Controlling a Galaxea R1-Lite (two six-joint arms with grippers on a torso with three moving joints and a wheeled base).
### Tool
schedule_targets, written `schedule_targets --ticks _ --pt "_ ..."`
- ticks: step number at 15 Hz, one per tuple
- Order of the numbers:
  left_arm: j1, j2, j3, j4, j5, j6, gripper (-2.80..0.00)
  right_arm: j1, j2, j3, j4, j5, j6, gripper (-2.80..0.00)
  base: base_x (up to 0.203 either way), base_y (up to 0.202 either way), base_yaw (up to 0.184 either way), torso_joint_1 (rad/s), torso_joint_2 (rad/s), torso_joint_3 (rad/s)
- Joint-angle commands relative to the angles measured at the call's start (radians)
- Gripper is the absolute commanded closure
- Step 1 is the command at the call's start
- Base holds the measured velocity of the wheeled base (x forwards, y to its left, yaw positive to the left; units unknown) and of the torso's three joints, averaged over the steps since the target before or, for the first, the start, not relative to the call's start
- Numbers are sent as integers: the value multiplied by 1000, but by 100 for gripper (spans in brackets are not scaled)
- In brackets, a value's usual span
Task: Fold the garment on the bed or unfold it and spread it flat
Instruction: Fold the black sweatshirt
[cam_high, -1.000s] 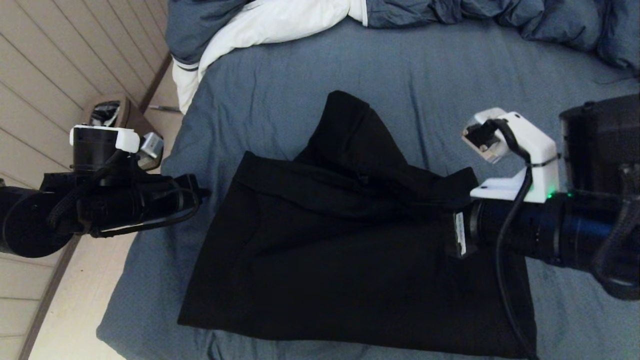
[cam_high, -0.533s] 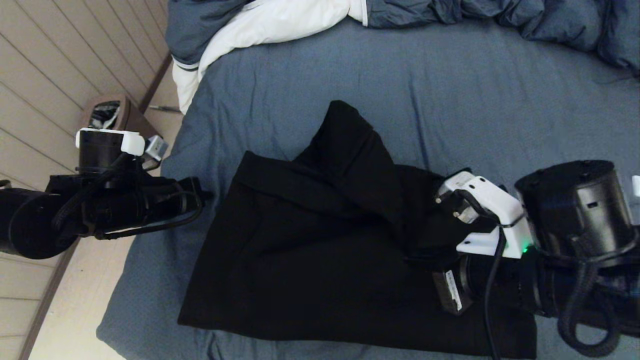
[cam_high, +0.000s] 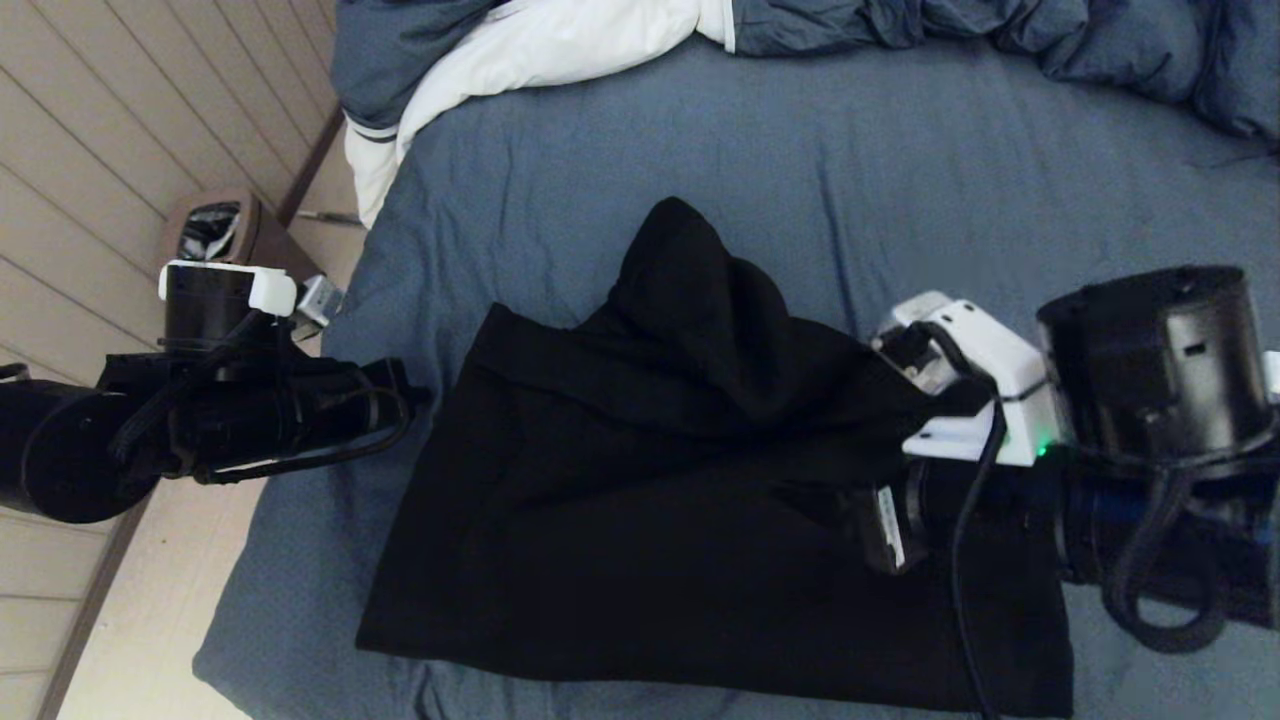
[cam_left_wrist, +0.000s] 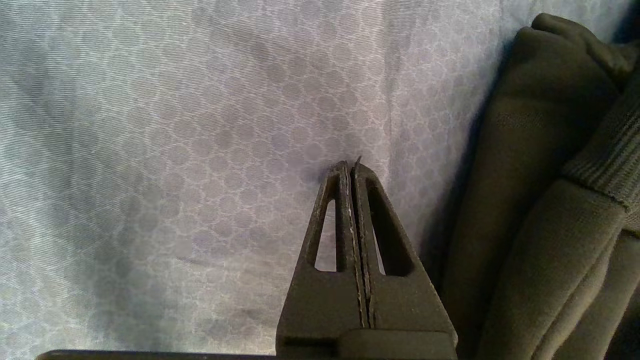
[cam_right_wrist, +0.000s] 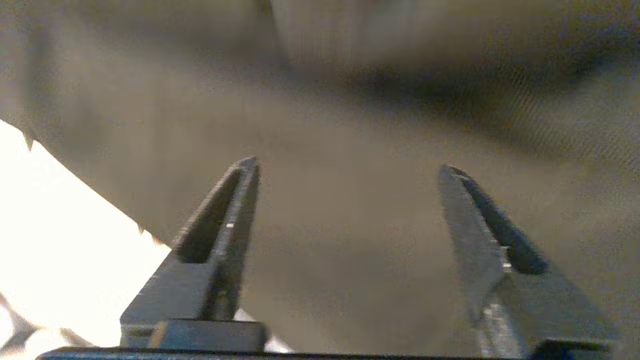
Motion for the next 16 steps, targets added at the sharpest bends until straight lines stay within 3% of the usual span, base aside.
schedule_targets --ticks 1,4,7,8,10,16 --pt "-1 7 -2 -2 -1 -2 0 -17 19 -133 -7 -7 3 -280 0 0 0 0 0 0" --pt "0 8 -15 -2 4 -2 0 -89 133 -284 -9 -14 4 -280 0 0 0 0 0 0" --pt "1 1 -49 -10 12 -7 0 -94 231 -390 -11 -22 8 -280 0 0 0 0 0 0" --pt "1 1 -49 -10 12 -7 0 -92 237 -398 -12 -27 9 0 0 0 0 0 0 0" --pt "3 -20 -71 -10 13 -5 0 -91 260 -431 -15 -90 7 0 0 0 0 0 0 0" --pt "34 -61 -140 -9 64 1 0 -108 217 -440 -18 -90 6 0 0 0 0 0 0 0"
